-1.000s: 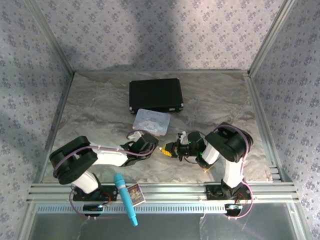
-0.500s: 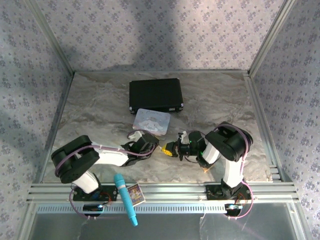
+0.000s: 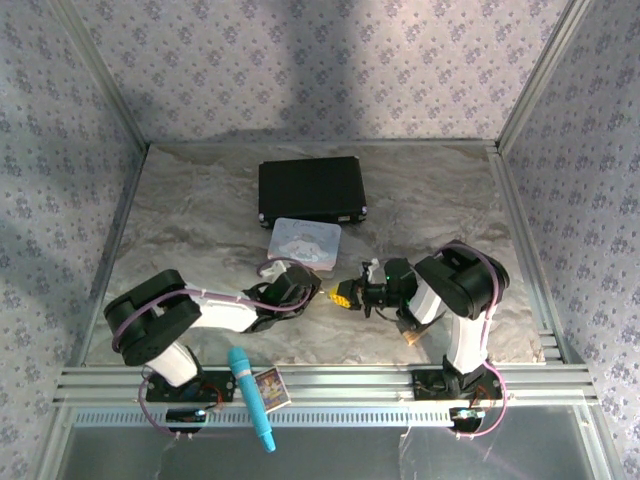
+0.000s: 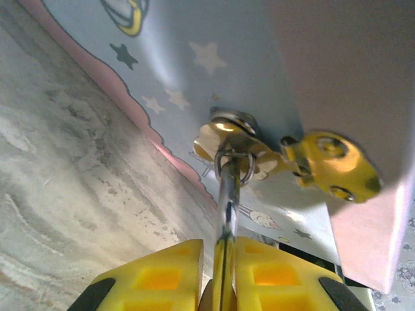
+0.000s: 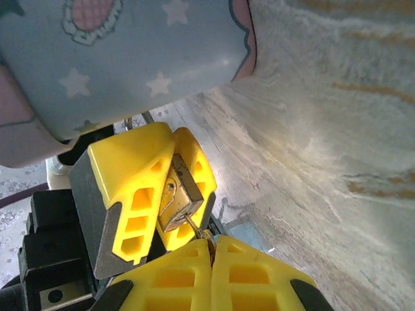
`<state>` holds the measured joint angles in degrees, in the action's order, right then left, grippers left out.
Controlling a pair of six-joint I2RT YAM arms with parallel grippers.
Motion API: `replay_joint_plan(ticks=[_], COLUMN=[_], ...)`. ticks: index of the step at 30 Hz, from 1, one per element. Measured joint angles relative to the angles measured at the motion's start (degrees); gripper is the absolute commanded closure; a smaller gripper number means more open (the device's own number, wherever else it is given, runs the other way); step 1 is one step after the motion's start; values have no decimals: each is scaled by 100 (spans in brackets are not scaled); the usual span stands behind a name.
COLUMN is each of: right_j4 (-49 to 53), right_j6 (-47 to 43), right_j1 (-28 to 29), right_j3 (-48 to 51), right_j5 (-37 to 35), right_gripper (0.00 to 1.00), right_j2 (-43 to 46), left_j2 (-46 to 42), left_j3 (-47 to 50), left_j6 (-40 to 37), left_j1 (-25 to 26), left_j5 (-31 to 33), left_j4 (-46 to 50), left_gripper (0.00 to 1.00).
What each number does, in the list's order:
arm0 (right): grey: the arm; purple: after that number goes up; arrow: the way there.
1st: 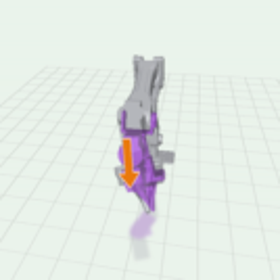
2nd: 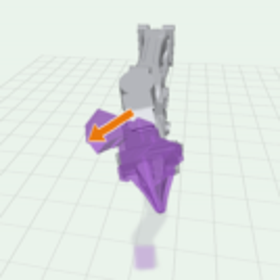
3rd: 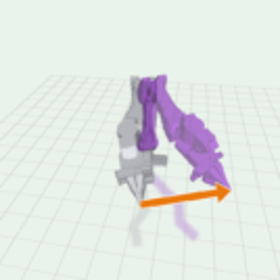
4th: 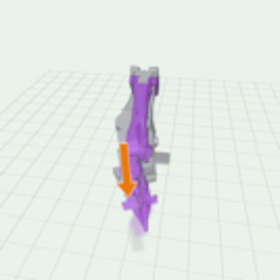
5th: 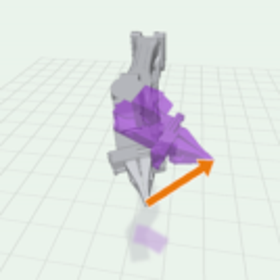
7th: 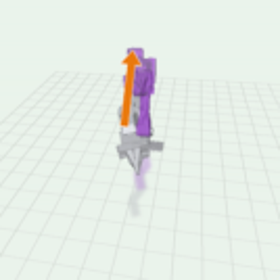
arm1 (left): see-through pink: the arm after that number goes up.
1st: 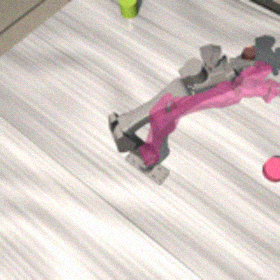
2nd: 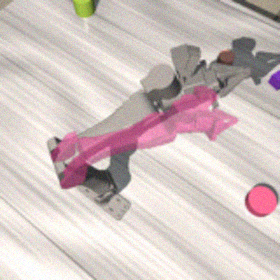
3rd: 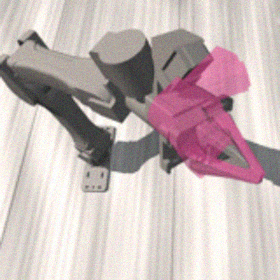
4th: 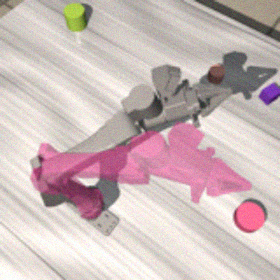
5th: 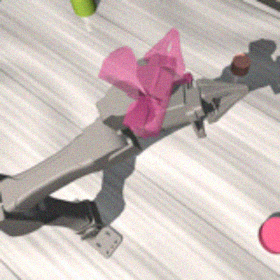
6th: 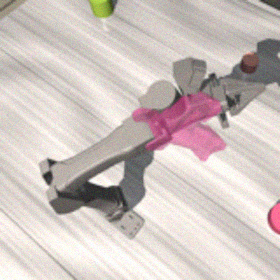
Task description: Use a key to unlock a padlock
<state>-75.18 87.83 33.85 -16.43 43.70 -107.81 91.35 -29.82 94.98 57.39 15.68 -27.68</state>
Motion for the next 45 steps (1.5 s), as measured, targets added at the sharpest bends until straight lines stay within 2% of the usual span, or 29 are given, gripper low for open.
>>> replay_joint_plan(ticks=[30,45], right_j4=[-227,-330], right_j6=[-42,-127], right_j1=[63,-173], right_j3=[52,50], right_j5=[-42,195], right_gripper=[100,100], right_j2=[-85,-177], left_j2=[227,332], left_j3=[-138,-256], left_j6=[-24,-39], left_j1=[0,0], left_j5=[63,59], left_j4=[-186,-201], left_gripper=[100,100])
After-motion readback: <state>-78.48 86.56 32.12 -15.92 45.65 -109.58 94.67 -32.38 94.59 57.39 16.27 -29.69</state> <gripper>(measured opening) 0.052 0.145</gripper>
